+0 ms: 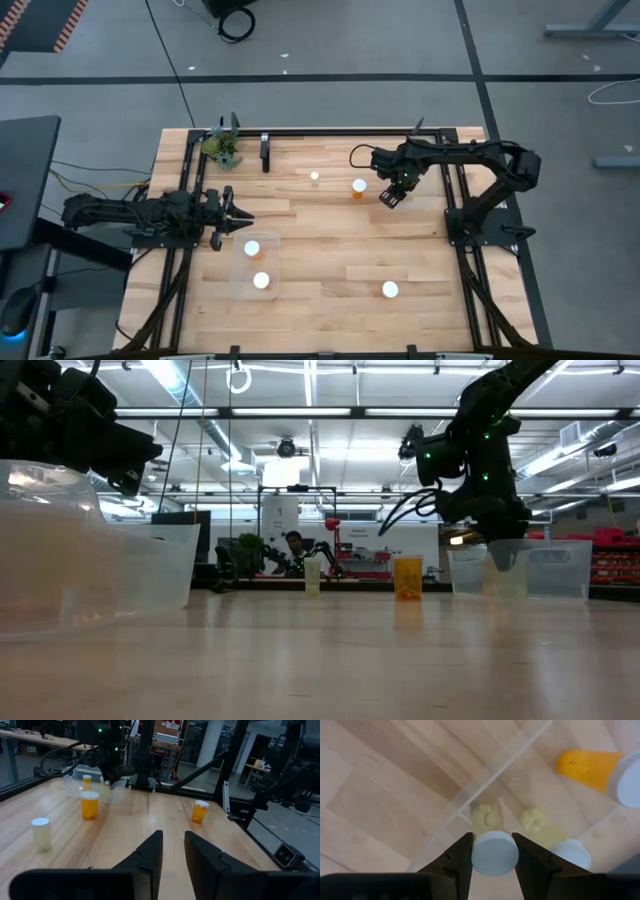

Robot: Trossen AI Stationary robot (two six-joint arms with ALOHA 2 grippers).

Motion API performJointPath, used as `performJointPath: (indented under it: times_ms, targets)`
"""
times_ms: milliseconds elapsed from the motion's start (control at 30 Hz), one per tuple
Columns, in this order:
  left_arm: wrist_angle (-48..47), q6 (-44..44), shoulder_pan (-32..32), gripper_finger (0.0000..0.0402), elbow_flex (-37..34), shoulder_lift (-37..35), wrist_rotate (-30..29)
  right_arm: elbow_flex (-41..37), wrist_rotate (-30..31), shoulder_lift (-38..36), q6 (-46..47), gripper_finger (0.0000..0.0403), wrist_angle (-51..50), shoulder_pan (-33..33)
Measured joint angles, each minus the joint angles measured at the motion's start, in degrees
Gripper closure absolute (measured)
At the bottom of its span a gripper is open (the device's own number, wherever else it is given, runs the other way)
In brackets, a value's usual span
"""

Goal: Pick and place medicine bottles into bin by pill shape (circle, oval)
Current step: Put the bottom yellow pill bottle into the top transparent bin

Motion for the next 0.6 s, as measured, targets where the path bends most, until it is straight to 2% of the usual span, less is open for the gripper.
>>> performJointPath:
  times_ms: [267,600]
  targets:
    - [0.0,0.0,0.0,0.0316,0.0,0.0,0.0,0.0,0.2,-0.2,-0.2,0.0263,0.7,0.0]
    - [0.0,0.0,0.0,0.0310,0.0,0.0,0.0,1.8,0.3,-0.1,-0.3,0.0217,-0.3,0.0]
